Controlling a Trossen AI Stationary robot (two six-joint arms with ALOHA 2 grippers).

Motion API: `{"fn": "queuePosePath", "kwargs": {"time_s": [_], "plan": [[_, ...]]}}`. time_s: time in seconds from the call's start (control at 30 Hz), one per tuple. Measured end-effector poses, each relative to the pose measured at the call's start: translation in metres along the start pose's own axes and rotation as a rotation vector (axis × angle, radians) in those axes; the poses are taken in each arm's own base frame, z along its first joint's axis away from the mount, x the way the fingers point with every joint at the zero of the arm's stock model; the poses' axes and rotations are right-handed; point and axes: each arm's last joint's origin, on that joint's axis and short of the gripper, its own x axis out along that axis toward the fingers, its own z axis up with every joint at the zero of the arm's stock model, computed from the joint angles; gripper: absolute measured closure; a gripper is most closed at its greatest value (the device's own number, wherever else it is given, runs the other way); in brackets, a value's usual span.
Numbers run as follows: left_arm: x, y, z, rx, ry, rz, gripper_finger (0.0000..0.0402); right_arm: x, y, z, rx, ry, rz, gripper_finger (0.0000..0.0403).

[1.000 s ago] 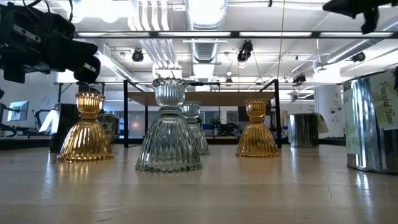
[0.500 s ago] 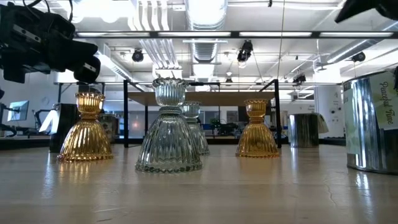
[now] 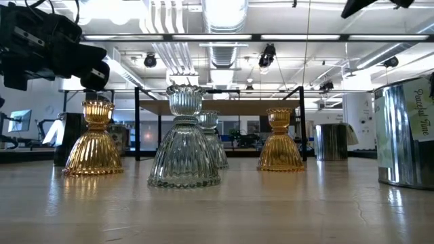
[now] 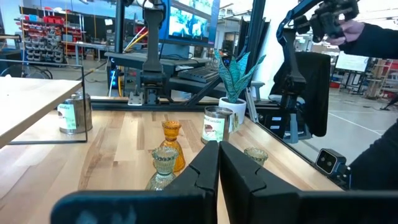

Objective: Pick & Place candle stick holders
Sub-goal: Put the silver scented candle on the shelf

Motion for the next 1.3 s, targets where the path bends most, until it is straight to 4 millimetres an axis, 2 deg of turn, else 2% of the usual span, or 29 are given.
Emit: {"fn": "queuePosePath", "kwargs": {"time_s": [0.23, 0.53, 0.73, 0.9, 1.07, 1.17, 1.3], "plan": [[0.000, 0.000, 0.000, 0.000, 0.000, 0.000, 0.0385, 0.023, 0.006, 0.008, -0.173, 0.231, -0.038, 0.0394], [0.000, 0.000, 0.000, 0.000, 0.000, 0.000, 0.0383, 0.042, 0.000, 0.004, -0.233, 0.197, -0.138, 0.0394], [0.000, 0.000, 0.000, 0.000, 0.000, 0.000, 0.0385, 0.066, -0.001, -0.013, -0.476, 0.266, -0.186, 0.0394], [0.000, 0.000, 0.000, 0.000, 0.000, 0.000, 0.0383, 0.090, -0.004, -0.017, -0.459, 0.408, -0.150, 0.0394], [0.000, 0.000, 0.000, 0.000, 0.000, 0.000, 0.0385, 0.113, -0.018, -0.001, -0.450, 0.497, -0.086, 0.0390], [0.000, 0.000, 0.000, 0.000, 0.000, 0.000, 0.0384, 0.125, -0.031, 0.013, -0.378, 0.525, -0.024, 0.0368], [0.000, 0.000, 0.000, 0.000, 0.000, 0.000, 0.0383, 0.141, -0.047, 0.023, -0.305, 0.591, 0.021, 0.0315]]}}
